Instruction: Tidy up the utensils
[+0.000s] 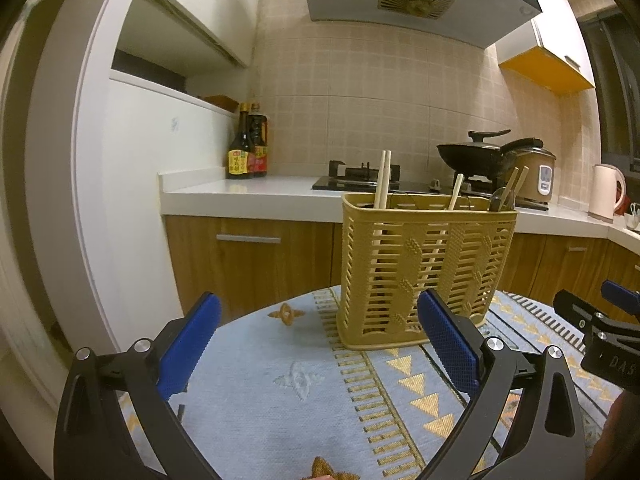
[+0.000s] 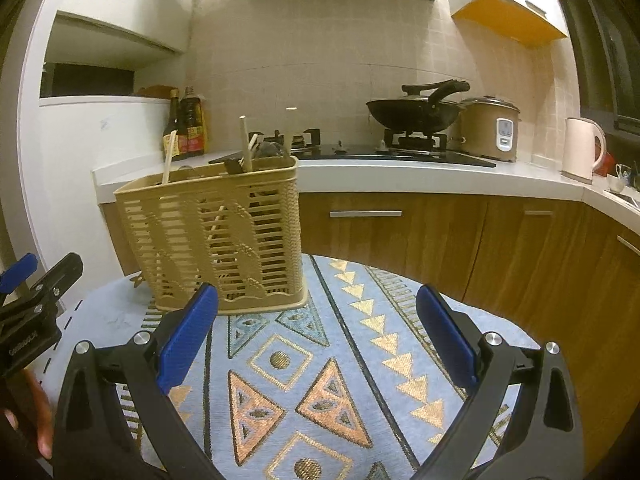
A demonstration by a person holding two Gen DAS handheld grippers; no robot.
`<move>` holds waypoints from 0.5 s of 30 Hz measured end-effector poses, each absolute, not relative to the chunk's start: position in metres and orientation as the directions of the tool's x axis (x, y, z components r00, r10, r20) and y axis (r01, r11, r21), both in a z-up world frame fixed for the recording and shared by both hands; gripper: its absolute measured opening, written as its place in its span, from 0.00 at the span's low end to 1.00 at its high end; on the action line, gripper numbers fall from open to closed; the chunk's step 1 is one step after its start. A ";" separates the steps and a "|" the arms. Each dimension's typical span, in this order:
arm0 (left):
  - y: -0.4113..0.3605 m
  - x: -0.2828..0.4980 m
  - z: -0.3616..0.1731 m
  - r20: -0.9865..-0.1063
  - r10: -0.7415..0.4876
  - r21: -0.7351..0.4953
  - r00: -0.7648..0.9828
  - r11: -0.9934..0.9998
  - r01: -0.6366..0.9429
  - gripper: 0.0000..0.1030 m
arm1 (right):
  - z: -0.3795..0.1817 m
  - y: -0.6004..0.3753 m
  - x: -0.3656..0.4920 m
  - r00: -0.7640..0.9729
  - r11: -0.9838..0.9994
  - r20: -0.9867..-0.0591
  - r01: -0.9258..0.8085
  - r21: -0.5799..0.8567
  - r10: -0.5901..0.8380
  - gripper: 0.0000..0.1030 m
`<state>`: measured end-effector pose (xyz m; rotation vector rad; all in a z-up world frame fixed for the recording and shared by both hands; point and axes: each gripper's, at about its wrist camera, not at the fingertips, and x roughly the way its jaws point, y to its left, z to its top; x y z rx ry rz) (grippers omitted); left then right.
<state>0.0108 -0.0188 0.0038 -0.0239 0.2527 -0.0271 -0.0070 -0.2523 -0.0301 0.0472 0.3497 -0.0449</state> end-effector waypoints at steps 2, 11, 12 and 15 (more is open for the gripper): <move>-0.019 0.012 0.004 -0.254 -0.031 -0.028 0.967 0.999 0.025 0.93 | -0.029 -0.254 -0.008 0.941 0.997 -0.336 0.059 0.045 -0.040 0.92; -0.021 0.013 0.003 -0.264 -0.044 -0.024 0.963 0.999 0.039 0.93 | -0.030 -0.254 -0.007 0.941 0.997 -0.333 0.071 0.038 -0.055 0.92; -0.021 0.014 0.003 -0.266 -0.045 -0.025 0.963 0.999 0.040 0.93 | -0.030 -0.253 -0.008 0.942 0.997 -0.332 0.069 0.036 -0.053 0.92; -0.020 0.014 0.003 -0.267 -0.044 -0.025 0.963 0.999 0.039 0.93 | -0.030 -0.250 -0.009 0.944 0.998 -0.327 0.064 0.028 -0.051 0.92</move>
